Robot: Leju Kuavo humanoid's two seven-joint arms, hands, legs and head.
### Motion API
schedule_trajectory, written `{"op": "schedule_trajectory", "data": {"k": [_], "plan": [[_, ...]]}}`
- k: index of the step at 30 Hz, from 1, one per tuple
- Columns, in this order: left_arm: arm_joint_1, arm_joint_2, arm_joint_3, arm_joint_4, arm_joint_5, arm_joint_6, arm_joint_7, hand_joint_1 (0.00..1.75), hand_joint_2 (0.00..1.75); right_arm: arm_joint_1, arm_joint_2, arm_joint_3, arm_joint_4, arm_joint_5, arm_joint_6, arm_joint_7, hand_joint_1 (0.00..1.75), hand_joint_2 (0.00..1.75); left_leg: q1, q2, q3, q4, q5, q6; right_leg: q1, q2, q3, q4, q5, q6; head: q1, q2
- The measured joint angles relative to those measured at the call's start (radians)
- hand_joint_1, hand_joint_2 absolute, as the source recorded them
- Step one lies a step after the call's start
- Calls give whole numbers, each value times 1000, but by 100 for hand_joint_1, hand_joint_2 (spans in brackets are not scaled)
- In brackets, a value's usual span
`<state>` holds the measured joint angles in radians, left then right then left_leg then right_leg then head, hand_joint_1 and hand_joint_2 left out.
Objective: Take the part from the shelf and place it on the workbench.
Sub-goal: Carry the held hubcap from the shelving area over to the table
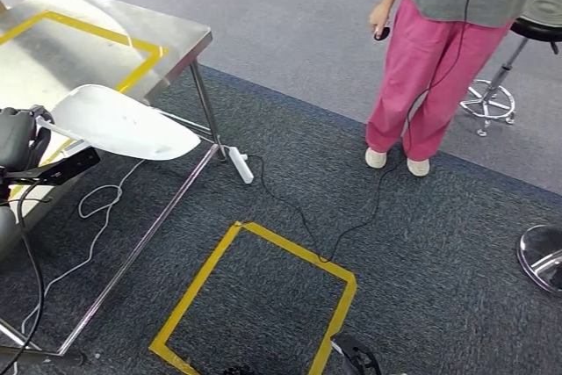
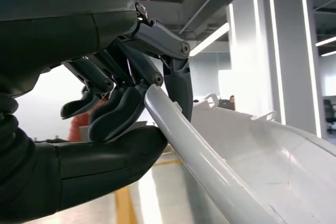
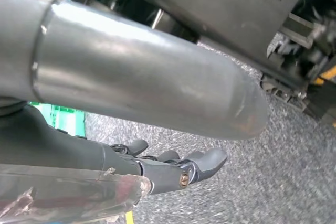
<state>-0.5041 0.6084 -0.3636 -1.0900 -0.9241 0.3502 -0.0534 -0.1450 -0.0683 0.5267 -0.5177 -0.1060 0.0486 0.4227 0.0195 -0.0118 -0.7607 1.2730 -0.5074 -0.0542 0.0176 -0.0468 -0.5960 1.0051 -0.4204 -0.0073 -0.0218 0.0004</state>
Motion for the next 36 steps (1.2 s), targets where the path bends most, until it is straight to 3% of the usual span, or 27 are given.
{"op": "schedule_trajectory", "data": {"k": [1,3,5,6,7,8,10,12,14,15,17,18,20,21,23,25,27,29,30,32,34,36], "plan": [[-1,0,0,0,1,-1,0,175,175,1,2,-2,0,0,0,0,0,0,0,8,27,-44,27,-3,-1,-14,0,1,-1,1,0,0],[-4,-1,1,-4,2,-3,0,175,175,1,4,-5,0,2,1,0,0,0,-5,60,104,-181,83,-7,1,-39,0,7,-6,8,-2,0],[-7,-2,1,-10,3,-6,1,175,175,1,4,-8,0,4,1,0,0,0,-12,100,144,-261,101,5,9,-63,-1,14,-12,16,-2,0],[-7,-1,1,-11,3,-8,3,175,175,2,4,-9,0,6,2,0,0,0,-16,99,144,-269,98,14,13,-76,0,15,-14,18,-1,0],[-5,-1,1,-12,3,-9,4,175,175,2,4,-10,0,8,2,0,0,0,-15,84,141,-268,100,25,14,-90,2,15,-16,21,0,0],[-3,0,2,-14,3,-11,6,175,175,2,4,-11,0,9,3,0,0,0,-14,70,140,-269,102,31,12,-88,1,18,-21,25,0,0],[-6,0,2,-18,3,-12,9,175,175,3,4,-14,0,12,4,0,0,0,-9,44,137,-270,108,44,5,-40,-20,69,-57,38,2,0],[-10,-4,1,-22,1,-14,11,175,175,8,4,-17,0,13,5,0,0,0,-6,17,133,-270,111,52,-2,22,-74,192,-122,47,5,0],[-10,-8,1,-23,-3,-18,13,175,175,13,4,-20,0,15,7,0,0,0,-5,-13,130,-270,114,55,-4,40,-124,297,-157,49,5,0],[-9,-8,1,-24,-5,-21,14,175,175,15,4,-20,0,16,8,0,0,0,-5,-29,130,-270,115,55,-5,43,-127,301,-148,48,5,0],[-9,-8,1,-27,-6,-25,17,175,175,17,4,-22,0,17,8,0,0,0,-3,-59,129,-270,118,51,-9,61,-78,202,-84,43,5,0],[-10,-8,1,-29,-6,-26,19,175,175,17,4,-24,0,17,8,0,0,0,-3,-73,128,-269,120,48,-13,87,-45,133,-56,42,5,0],[-12,-8,1,-33,-7,-28,23,175,175,17,4,-26,0,18,9,0,0,0,0,-100,119,-269,127,38,-20,130,2,41,-32,41,4,0],[-12,-7,0,-34,-7,-29,24,175,175,18,4,-27,0,19,10,0,0,0,2,-112,114,-271,132,30,-20,137,7,29,-34,40,4,0],[-8,-3,0,-36,-7,-31,26,175,175,18,5,-28,-1,20,11,10,0,0,7,-125,105,-277,141,15,-19,116,8,24,-27,30,4,0],[-8,1,1,-36,-7,-33,29,175,175,17,6,-28,-1,21,12,23,0,0,2,-78,87,-246,116,6,-20,91,7,16,-18,18,-2,0],[-11,0,0,-37,-7,-37,31,175,175,20,6,-29,-2,23,12,28,0,0,-3,-17,40,-135,48,2,-19,64,5,12,-15,12,-8,0],[-9,-4,-1,-37,-8,-40,31,175,175,25,6,-29,-2,24,12,28,0,0,-3,-3,-5,-19,1,-1,-18,35,4,13,-15,11,-9,0],[-7,-5,-1,-37,-8,-42,32,175,175,26,6,-29,-2,24,12,28,0,0,-3,-1,-8,-2,3,-3,-18,20,3,13,-15,11,-10,0],[-8,-5,-1,-39,-9,-43,34,175,175,25,6,-29,-2,26,13,28,0,0,-3,9,43,-80,52,-2,-18,-8,4,13,-15,12,-10,0],[-13,-4,0,-44,-11,-44,38,175,175,24,6,-29,-3,28,13,28,0,0,-10,50,117,-212,98,3,-13,-33,3,16,-18,17,-12,0],[-19,-3,0,-49,-13,-45,43,175,175,23,6,-29,-3,30,13,28,0,0,-18,75,145,-272,107,15,-5,-55,1,19,-21,25,-12,0]]}}
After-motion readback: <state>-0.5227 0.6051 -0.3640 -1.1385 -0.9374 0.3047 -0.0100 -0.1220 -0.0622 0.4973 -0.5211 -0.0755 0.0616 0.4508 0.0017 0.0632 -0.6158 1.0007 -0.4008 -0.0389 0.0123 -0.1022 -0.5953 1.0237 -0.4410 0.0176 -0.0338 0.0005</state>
